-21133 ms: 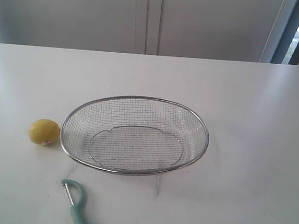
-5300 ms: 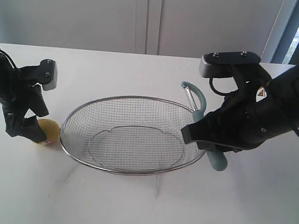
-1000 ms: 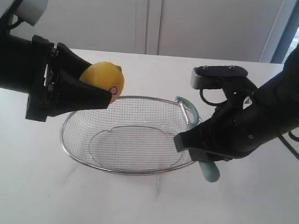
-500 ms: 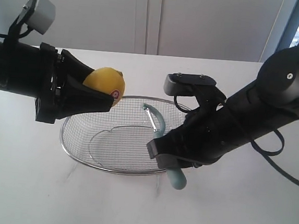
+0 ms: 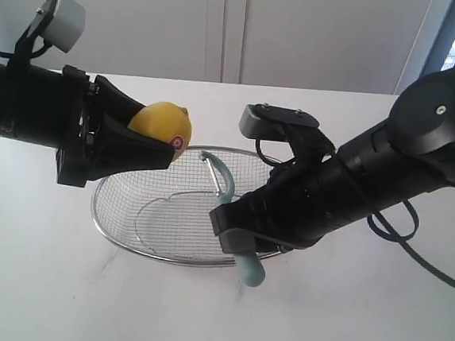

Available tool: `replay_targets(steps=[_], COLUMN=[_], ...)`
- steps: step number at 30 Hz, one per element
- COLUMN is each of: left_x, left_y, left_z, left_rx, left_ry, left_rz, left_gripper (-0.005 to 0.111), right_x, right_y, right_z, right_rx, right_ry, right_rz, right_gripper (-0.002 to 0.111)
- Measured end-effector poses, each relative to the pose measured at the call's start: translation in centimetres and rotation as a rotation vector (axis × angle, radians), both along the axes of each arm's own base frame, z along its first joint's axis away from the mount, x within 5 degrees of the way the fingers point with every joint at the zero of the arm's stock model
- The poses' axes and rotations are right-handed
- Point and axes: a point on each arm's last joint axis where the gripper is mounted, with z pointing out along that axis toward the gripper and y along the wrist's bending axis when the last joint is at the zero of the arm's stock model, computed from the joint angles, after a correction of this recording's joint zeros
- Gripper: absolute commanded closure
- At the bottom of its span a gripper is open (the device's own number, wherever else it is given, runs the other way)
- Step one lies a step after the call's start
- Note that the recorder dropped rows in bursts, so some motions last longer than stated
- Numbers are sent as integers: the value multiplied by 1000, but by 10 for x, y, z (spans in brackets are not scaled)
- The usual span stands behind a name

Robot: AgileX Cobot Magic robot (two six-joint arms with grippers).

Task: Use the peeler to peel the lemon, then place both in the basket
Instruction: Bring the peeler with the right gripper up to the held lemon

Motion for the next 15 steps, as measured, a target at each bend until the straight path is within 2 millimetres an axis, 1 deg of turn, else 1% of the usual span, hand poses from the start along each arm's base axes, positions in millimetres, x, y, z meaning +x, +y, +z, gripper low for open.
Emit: replay_targets(steps=[6,15], left_x=[5,6], left_y=[-3,-4], left_z=[-10,-10], left_rx=[-12,-26], left_ry=[13,5], left_rz=[-26,-33], left_gripper=[107,107], right_x=[0,-3], right_y=[1,3], right_z=[1,2], right_rx=[13,44], right_ry=[8,36], right_rz=[-5,14], right_gripper=[108,108])
